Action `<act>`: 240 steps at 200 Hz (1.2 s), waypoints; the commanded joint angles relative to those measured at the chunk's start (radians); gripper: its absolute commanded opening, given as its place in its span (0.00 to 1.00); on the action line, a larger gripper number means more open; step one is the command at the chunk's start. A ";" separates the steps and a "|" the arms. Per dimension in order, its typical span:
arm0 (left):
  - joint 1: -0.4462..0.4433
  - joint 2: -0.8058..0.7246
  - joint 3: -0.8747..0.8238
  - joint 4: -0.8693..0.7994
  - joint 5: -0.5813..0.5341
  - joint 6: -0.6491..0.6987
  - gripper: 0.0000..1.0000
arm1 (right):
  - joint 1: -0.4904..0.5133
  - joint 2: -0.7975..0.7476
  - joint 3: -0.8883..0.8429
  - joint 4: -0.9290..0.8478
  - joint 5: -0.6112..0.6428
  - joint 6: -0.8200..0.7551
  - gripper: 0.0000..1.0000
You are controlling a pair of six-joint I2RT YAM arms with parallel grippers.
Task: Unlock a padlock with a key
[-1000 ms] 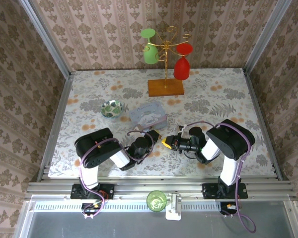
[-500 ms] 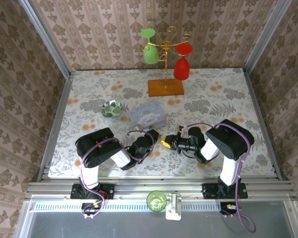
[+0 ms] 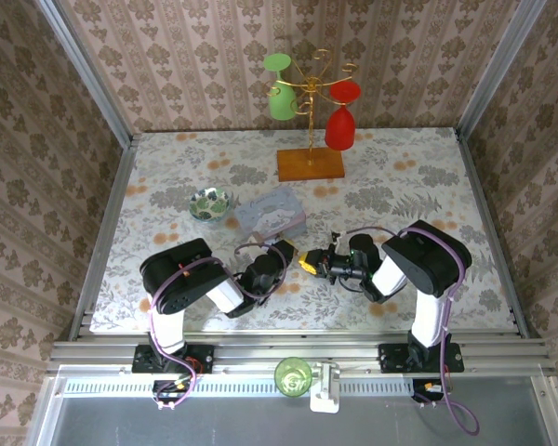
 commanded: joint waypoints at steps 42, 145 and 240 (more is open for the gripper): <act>-0.038 -0.050 0.042 0.077 0.190 -0.088 0.00 | 0.010 -0.031 0.113 0.059 -0.021 -0.012 0.00; -0.024 -0.081 0.024 0.073 0.263 -0.077 0.00 | -0.098 0.039 0.135 0.027 -0.266 -0.040 0.00; -0.030 -0.080 0.021 0.084 0.278 -0.080 0.00 | -0.214 0.053 0.128 -0.131 -0.350 -0.140 0.00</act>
